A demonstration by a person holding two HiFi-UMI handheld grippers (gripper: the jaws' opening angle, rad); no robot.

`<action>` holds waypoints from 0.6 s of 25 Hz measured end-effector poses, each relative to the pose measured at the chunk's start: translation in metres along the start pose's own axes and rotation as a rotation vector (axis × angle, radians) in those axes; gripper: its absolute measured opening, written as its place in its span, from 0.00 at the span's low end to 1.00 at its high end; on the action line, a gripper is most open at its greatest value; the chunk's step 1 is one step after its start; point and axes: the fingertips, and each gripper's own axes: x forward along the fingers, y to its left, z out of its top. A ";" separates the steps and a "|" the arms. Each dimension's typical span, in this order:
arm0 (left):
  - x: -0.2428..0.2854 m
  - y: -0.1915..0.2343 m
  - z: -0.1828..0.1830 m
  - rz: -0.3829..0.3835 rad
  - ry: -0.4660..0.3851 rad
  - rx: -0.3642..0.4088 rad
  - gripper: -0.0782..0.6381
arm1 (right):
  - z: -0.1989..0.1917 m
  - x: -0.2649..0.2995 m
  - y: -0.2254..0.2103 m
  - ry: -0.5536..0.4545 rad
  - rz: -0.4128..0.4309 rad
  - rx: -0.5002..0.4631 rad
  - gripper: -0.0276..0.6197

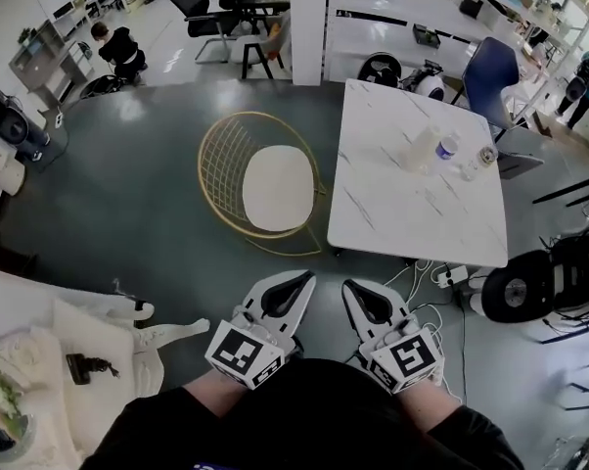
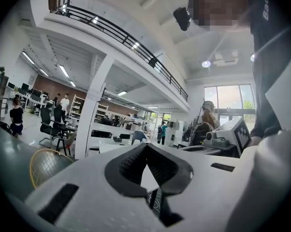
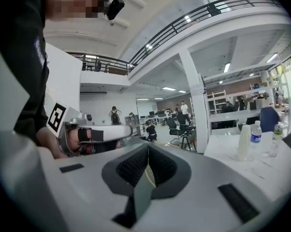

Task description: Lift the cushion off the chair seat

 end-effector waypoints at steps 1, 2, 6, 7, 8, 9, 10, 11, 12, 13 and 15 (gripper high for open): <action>0.002 0.013 0.003 -0.008 0.001 0.002 0.13 | 0.003 0.012 -0.002 0.000 -0.009 0.002 0.08; 0.003 0.025 0.005 -0.014 0.004 0.002 0.13 | 0.005 0.023 -0.004 0.002 -0.018 0.006 0.08; 0.006 0.069 0.010 -0.022 0.009 -0.011 0.13 | 0.015 0.059 -0.011 0.001 -0.050 0.009 0.08; 0.007 0.077 0.010 -0.020 0.010 -0.017 0.13 | 0.016 0.066 -0.013 0.004 -0.052 0.007 0.08; 0.008 0.084 0.010 -0.016 0.013 -0.025 0.13 | 0.017 0.072 -0.014 0.009 -0.051 0.006 0.08; 0.008 0.089 0.009 -0.012 0.016 -0.032 0.13 | 0.017 0.076 -0.015 0.015 -0.049 0.006 0.08; 0.009 0.093 0.008 -0.009 0.020 -0.037 0.13 | 0.016 0.081 -0.016 0.021 -0.045 0.008 0.08; 0.010 0.097 0.006 -0.005 0.025 -0.040 0.13 | 0.015 0.085 -0.017 0.026 -0.042 0.012 0.08; 0.011 0.101 0.004 -0.002 0.029 -0.041 0.13 | 0.014 0.090 -0.018 0.031 -0.038 0.015 0.09; 0.014 0.105 0.002 0.003 0.032 -0.043 0.13 | 0.012 0.095 -0.021 0.034 -0.033 0.019 0.08; 0.024 0.113 -0.005 0.014 0.033 -0.053 0.13 | 0.007 0.106 -0.030 0.037 -0.016 0.028 0.09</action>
